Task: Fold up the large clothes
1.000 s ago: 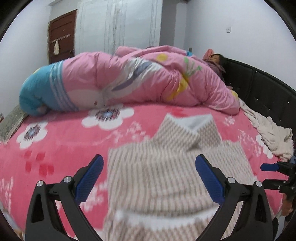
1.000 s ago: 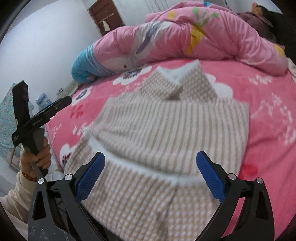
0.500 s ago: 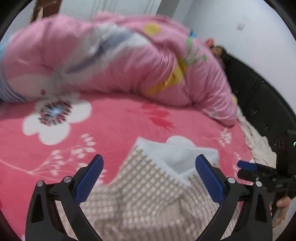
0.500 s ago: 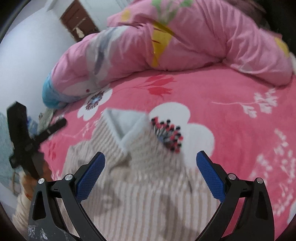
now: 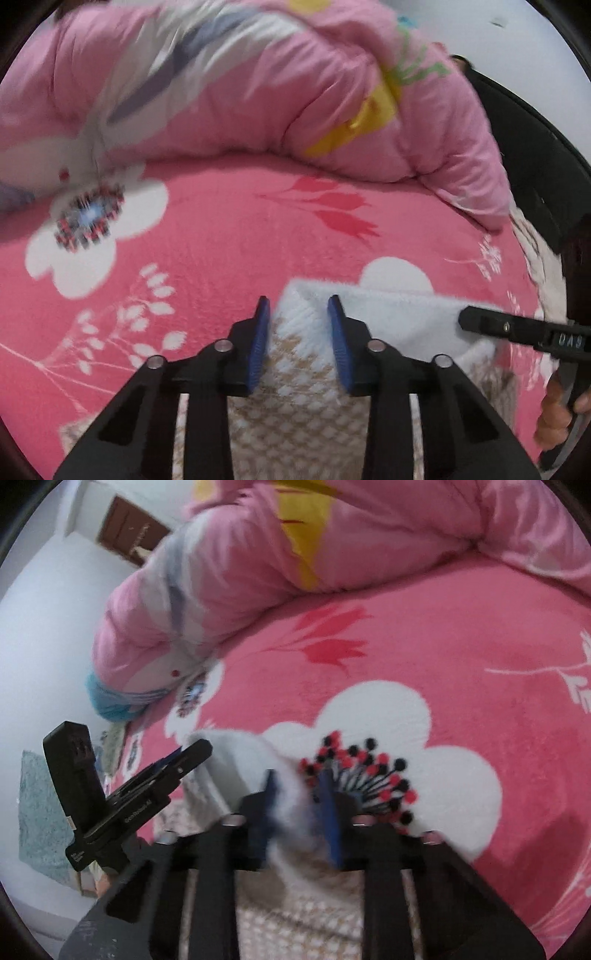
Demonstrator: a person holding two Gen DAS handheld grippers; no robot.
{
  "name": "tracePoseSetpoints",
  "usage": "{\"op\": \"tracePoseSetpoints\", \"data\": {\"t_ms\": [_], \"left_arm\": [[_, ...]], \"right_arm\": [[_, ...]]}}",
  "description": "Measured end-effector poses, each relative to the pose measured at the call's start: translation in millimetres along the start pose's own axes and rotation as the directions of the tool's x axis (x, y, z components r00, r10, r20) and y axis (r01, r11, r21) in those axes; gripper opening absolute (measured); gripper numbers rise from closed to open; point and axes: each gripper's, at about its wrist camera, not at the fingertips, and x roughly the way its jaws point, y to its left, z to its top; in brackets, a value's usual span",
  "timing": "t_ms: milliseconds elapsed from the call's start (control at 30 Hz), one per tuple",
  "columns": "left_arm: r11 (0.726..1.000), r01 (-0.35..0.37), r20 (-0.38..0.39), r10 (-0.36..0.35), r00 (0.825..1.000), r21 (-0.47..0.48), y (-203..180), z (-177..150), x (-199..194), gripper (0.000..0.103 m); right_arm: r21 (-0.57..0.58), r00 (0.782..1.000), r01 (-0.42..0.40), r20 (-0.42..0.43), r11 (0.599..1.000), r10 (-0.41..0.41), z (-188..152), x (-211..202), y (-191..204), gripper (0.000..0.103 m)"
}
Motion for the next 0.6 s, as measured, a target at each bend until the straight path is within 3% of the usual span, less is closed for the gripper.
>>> {"op": "tracePoseSetpoints", "data": {"t_ms": [100, 333, 600], "left_arm": [[0.996, -0.024, 0.029, 0.022, 0.999, 0.083, -11, -8, -26, 0.017], [0.975, -0.042, 0.061, 0.029, 0.998, 0.220, -21, -54, -87, 0.014], [0.944, -0.078, 0.046, 0.067, 0.997, 0.320, -25, -129, -107, 0.014]], "right_arm": [[-0.062, 0.999, 0.037, 0.019, 0.997, -0.036, -15, -14, 18, 0.014], [-0.177, 0.994, 0.109, 0.039, 0.978, -0.104, -70, -38, 43, 0.012], [-0.267, 0.980, 0.199, 0.026, 0.943, -0.200, -143, -29, 51, 0.012]]}}
